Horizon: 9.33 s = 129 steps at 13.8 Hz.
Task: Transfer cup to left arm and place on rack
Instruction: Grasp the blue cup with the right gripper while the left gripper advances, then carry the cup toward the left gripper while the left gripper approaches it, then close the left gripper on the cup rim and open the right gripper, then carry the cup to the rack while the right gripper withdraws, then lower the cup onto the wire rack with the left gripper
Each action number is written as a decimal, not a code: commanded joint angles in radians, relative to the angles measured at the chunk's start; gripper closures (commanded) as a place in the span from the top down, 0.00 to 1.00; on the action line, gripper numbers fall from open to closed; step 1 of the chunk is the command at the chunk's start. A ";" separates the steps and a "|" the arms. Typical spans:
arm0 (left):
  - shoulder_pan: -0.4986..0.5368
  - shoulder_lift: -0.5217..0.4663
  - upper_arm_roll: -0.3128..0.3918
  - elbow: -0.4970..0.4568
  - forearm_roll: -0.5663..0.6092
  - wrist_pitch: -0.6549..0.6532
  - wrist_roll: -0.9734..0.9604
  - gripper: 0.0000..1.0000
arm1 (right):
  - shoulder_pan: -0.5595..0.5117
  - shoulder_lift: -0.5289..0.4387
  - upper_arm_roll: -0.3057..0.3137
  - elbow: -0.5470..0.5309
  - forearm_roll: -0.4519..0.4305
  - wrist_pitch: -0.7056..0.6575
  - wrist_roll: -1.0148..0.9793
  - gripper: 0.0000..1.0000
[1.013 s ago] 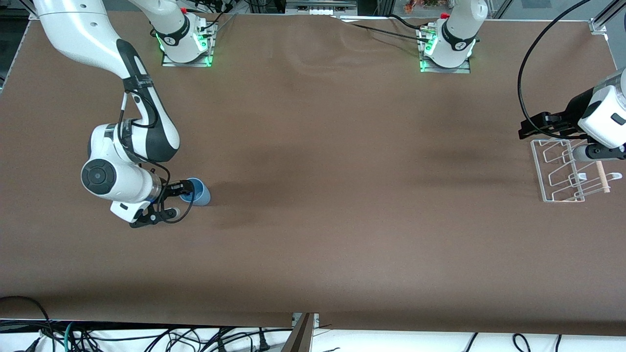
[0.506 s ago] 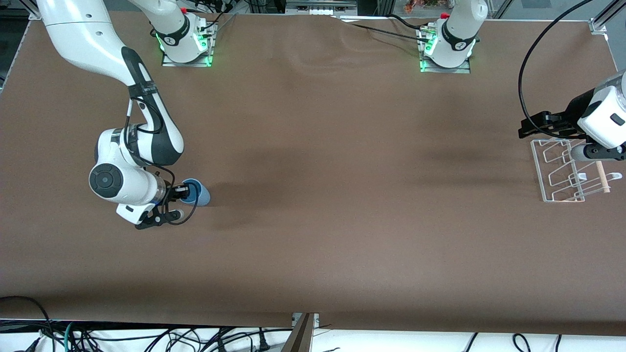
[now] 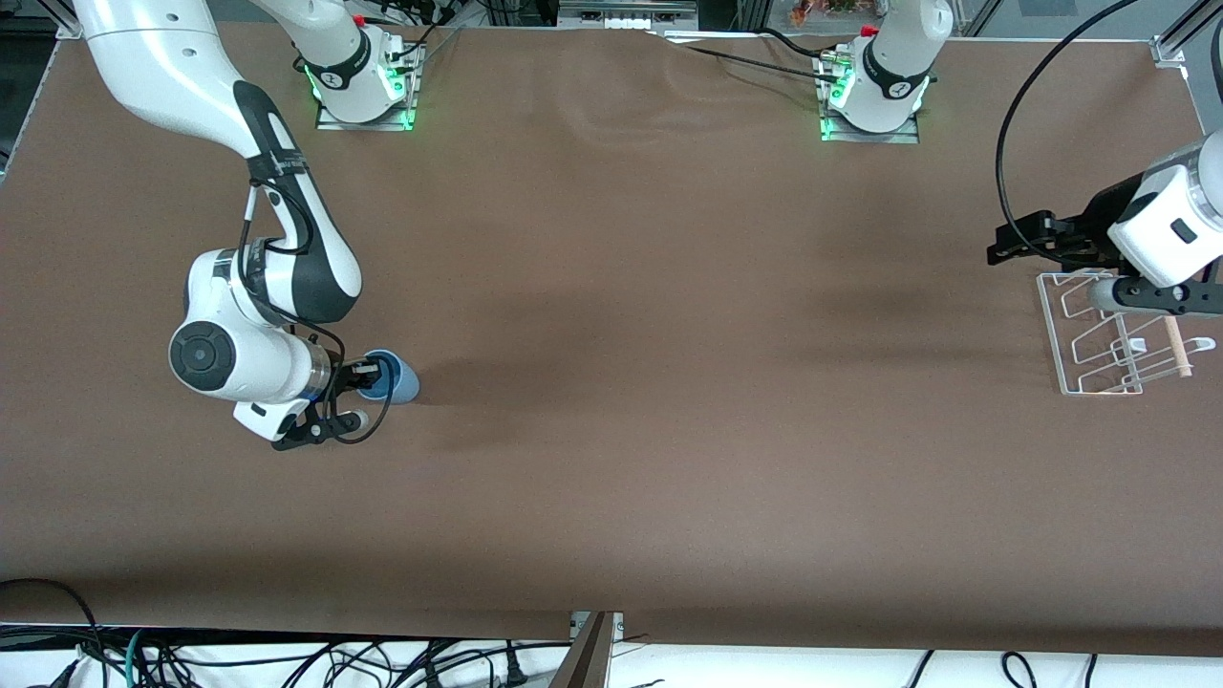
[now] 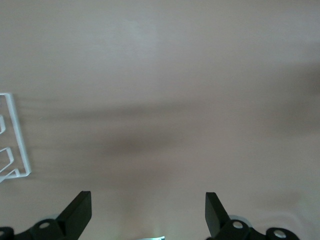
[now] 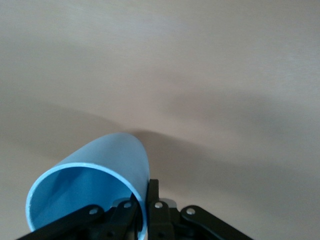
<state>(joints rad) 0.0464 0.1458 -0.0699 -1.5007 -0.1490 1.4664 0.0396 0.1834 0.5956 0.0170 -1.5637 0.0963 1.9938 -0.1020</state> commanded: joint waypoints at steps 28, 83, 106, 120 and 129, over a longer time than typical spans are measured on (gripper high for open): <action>0.013 0.047 -0.211 -0.296 -0.420 0.462 1.707 1.00 | 0.433 -0.011 0.215 0.162 0.731 0.370 1.150 0.00; 0.296 0.038 -0.041 -0.386 0.802 0.514 1.614 0.00 | 0.062 -0.605 -0.078 -0.206 0.105 -0.305 0.198 1.00; 0.372 -0.078 -0.016 -0.702 1.342 0.755 1.436 0.00 | 0.059 -0.583 -0.123 -0.042 -0.110 -0.463 0.064 1.00; 0.372 -0.035 -0.005 -0.787 1.568 0.885 1.163 0.00 | 0.085 -0.576 -0.121 -0.041 -0.132 -0.449 0.065 1.00; 0.372 -0.041 0.018 -0.767 1.556 0.891 1.172 1.00 | 0.090 -0.566 -0.117 -0.030 -0.133 -0.448 0.065 1.00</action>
<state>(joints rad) 0.4144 0.1145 -0.0529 -2.2761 1.3892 2.3501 1.2248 0.2663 0.0180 -0.1031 -1.6214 -0.0195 1.5569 -0.0353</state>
